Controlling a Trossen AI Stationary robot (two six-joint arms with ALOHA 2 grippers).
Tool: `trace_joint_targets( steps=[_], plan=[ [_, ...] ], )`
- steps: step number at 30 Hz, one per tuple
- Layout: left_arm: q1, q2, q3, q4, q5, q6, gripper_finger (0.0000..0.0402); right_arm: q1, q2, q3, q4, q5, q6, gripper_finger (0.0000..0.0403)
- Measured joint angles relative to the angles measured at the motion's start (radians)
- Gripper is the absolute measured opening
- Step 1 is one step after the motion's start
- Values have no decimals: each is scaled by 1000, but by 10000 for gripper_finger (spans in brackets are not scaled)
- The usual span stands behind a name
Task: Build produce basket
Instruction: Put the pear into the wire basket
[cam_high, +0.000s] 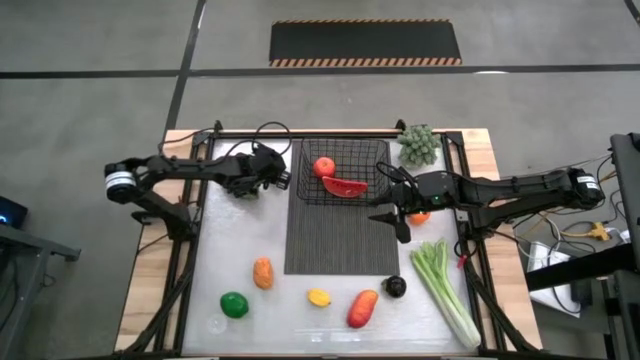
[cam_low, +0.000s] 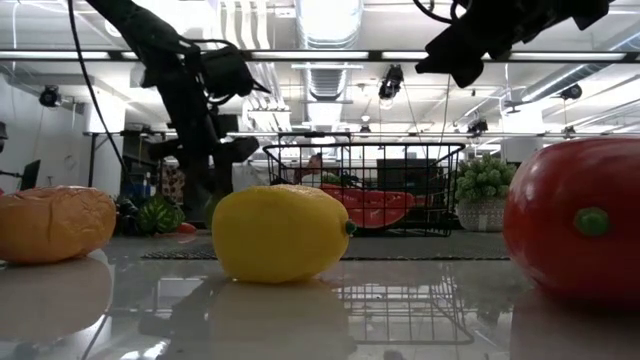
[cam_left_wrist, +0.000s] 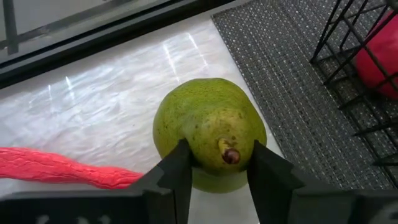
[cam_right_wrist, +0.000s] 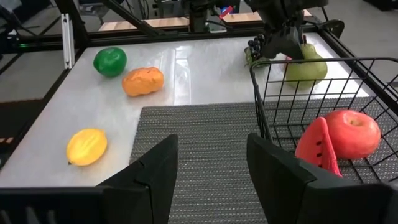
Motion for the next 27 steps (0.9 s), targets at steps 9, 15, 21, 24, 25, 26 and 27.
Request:
trace_joint_targets(
  steps=[9, 15, 21, 24, 25, 26, 27],
  plan=[
    [-1, -114, 51, -83, -4, 59, 109, 0, -15, 4, -66, 0, 0, 178],
    [-4, -237, 158, -130, 124, 116, 111, 12, -69, -10, -90, -8, 0, 178],
    [-46, -282, 294, -155, 193, 192, 112, 33, -118, -57, -89, -6, 0, 177],
    [-66, -274, 375, -152, 266, 223, 112, 38, -139, -77, -89, -4, 0, 178],
    [-75, -264, 400, -145, 277, 232, 112, 40, -148, -85, -87, -4, 0, 178],
    [-84, -250, 422, -144, 284, 240, 112, 42, -158, -94, -87, -5, 0, 178],
    [-95, -232, 445, -146, 289, 246, 112, 45, -167, -106, -83, -6, 0, 177]
  ],
)
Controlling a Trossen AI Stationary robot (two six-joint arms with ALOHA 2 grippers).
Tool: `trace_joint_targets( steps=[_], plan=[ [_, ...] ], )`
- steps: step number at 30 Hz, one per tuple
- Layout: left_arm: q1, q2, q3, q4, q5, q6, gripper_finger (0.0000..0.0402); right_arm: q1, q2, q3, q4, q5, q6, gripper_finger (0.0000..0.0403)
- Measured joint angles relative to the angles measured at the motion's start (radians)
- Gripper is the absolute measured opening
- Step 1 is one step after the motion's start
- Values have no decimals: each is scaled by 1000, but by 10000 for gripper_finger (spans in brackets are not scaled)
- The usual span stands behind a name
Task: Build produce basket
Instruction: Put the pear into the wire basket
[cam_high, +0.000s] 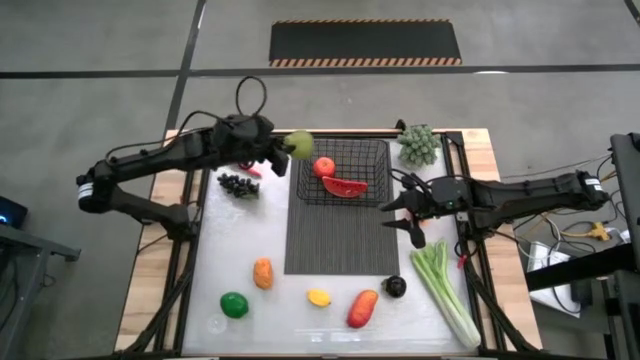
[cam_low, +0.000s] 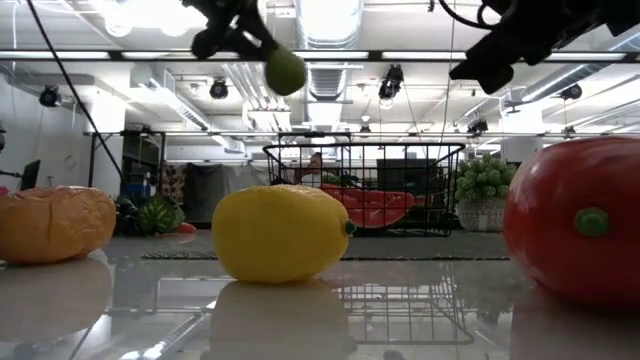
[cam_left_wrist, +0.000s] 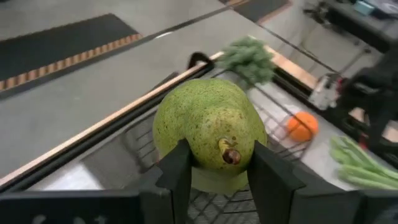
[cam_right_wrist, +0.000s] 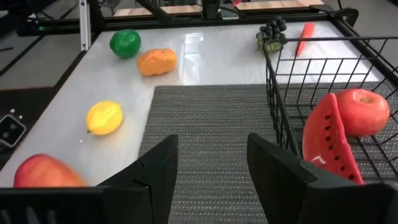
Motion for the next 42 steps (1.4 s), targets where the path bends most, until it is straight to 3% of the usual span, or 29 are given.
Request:
trace_joint_targets(
  steps=[19, 33, 42],
  plan=[
    [-30, 484, 373, -9, 190, 88, 113, 13, -217, -230, 308, -30, -151, 117],
    [-12, 784, 626, -110, 190, 108, 113, 13, -260, -246, 297, -31, -151, 70],
    [16, 867, 622, -132, 132, 125, 113, 13, -259, -246, 295, -31, -151, 70]
  ],
)
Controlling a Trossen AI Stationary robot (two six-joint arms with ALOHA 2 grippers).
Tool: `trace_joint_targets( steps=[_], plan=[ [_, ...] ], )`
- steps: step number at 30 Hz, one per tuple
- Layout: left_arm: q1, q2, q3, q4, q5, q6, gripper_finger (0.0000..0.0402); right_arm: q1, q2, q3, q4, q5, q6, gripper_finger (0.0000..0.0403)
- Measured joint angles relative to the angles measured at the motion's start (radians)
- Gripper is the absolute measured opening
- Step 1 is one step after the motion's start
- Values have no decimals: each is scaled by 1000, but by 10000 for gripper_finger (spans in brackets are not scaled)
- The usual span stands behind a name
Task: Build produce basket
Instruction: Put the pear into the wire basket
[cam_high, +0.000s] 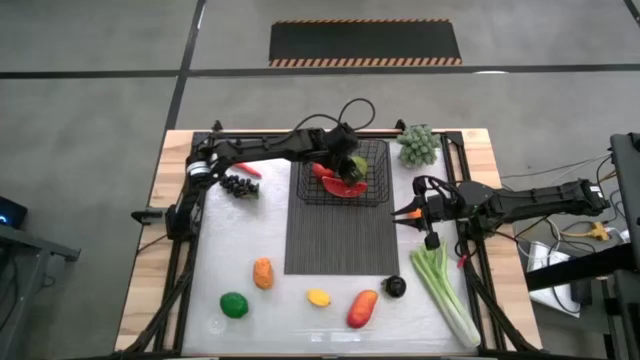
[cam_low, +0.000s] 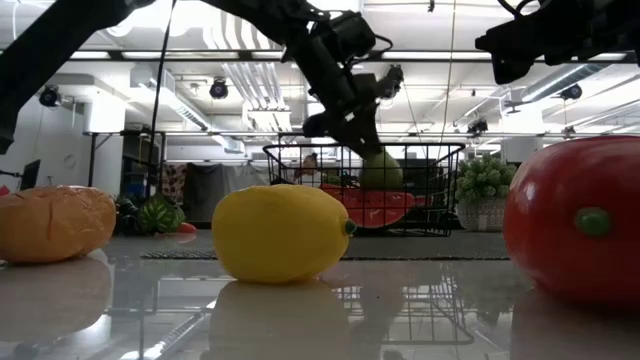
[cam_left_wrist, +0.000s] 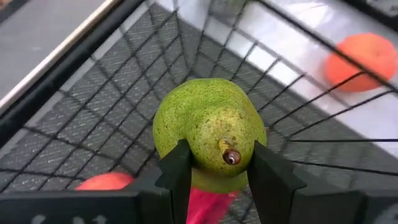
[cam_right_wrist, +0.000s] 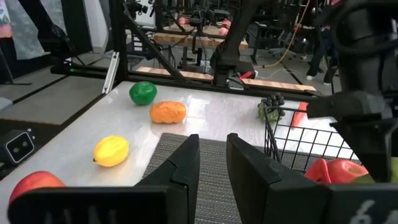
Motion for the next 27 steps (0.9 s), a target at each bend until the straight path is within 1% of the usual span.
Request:
trace_joint_targets(
  steps=[3, 6, 18, 27],
  plan=[
    [6, 2, -16, -20, -67, 8, 113, 0, 0, 0, 0, 0, 0, 67],
    [12, 4, -31, -22, -104, 9, 113, 0, 0, 0, 0, 1, 0, 66],
    [20, 55, -49, 39, -112, 7, 113, 0, 1, 2, -3, 2, 0, 66],
    [21, 77, -50, 37, -121, -1, 113, 0, 1, 2, -11, 3, 1, 66]
  ],
)
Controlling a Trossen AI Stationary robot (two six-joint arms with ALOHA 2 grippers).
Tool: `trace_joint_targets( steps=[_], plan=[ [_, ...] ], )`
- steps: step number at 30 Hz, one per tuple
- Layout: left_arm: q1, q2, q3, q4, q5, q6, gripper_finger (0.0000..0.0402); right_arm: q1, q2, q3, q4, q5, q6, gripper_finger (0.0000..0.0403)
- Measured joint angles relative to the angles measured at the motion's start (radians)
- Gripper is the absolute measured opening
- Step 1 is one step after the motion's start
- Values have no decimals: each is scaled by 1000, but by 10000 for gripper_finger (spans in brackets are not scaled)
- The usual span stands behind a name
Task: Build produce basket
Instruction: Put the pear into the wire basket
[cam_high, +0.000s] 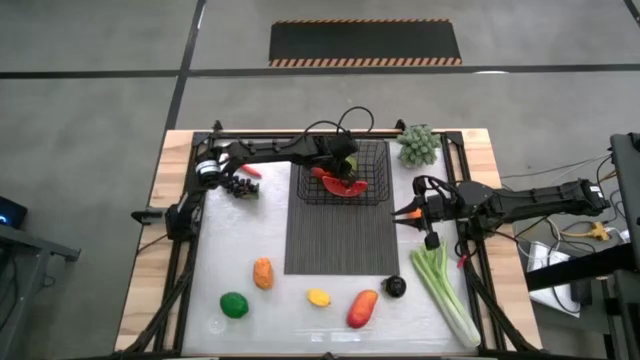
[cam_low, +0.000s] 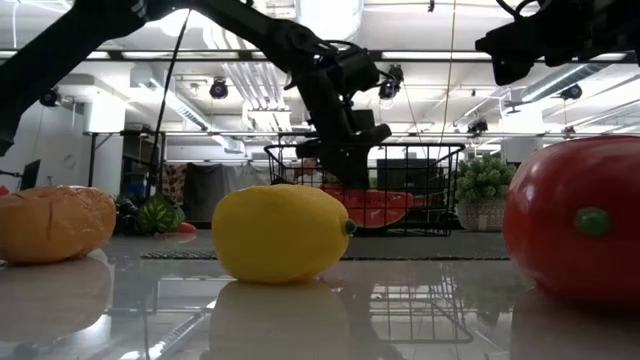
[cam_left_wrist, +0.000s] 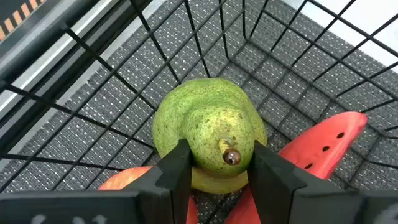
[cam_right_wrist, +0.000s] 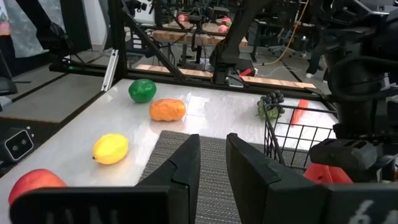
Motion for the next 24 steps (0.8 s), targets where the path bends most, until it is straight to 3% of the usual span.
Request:
trace_joint_targets(
  steps=[5, 15, 24],
  plan=[
    [-1, 0, 0, 14, -8, 0, 122, 0, 0, 0, 0, 0, 2, 66],
    [0, 0, 0, 15, -14, 0, 177, 0, 0, 0, -1, 0, 7, 66],
    [0, -48, 12, -22, -10, 30, 185, 0, 0, 0, -1, 0, 8, 66]
  ],
)
